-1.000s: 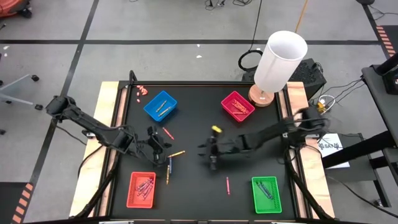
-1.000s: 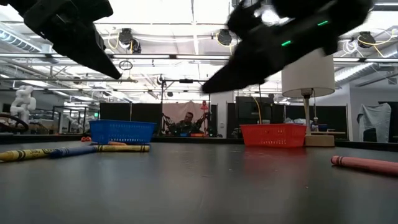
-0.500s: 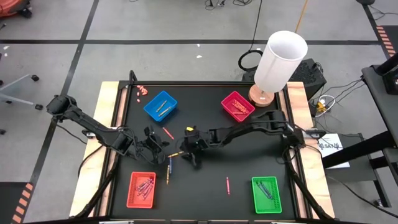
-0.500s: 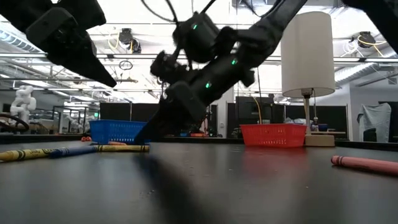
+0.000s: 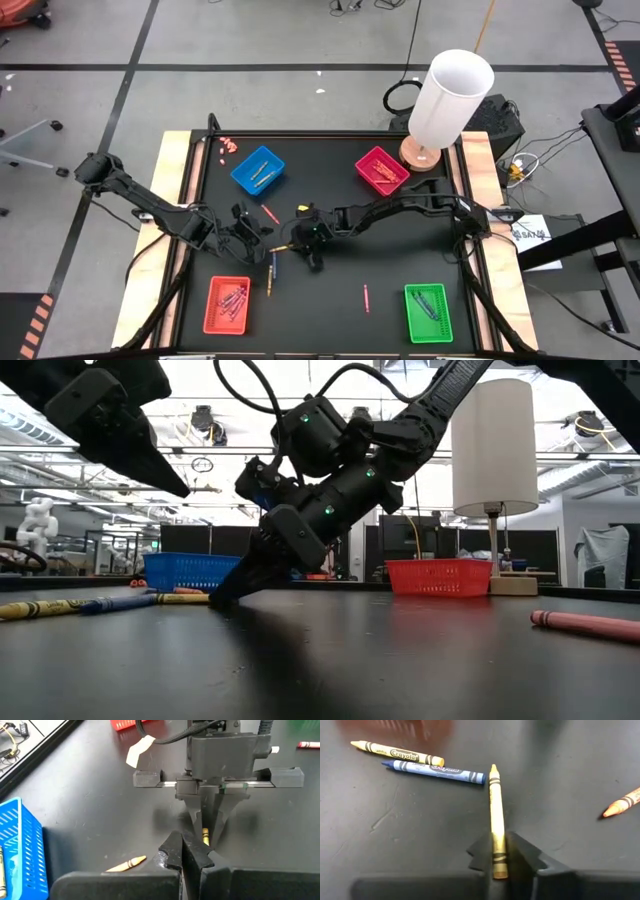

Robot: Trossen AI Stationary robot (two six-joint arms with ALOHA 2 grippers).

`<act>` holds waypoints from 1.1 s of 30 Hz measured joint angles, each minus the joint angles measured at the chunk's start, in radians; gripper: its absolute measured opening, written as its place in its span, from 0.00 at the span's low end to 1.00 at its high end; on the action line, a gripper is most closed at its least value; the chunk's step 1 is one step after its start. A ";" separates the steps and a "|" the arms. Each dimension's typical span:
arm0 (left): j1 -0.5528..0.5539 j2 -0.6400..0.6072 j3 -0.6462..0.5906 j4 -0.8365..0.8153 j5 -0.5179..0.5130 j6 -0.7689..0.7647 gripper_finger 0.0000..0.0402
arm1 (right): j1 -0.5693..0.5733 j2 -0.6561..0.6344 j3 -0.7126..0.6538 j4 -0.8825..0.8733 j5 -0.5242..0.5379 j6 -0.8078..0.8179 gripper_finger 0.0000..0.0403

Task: Sort crayons
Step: Put the yellow crayon into the blue bin

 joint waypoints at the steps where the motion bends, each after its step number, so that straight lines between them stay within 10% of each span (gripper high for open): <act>1: 0.000 0.000 0.000 0.000 0.000 0.000 0.00 | 0.000 0.000 0.000 0.000 0.000 0.000 0.07; 22: 0.000 0.000 0.000 0.014 -0.064 0.000 0.00 | 0.068 -0.409 -0.077 -0.542 -0.027 -0.062 0.01; 33: 0.000 0.000 0.000 0.124 -0.068 0.058 0.00 | 0.159 -0.578 -0.613 0.358 0.009 0.103 0.01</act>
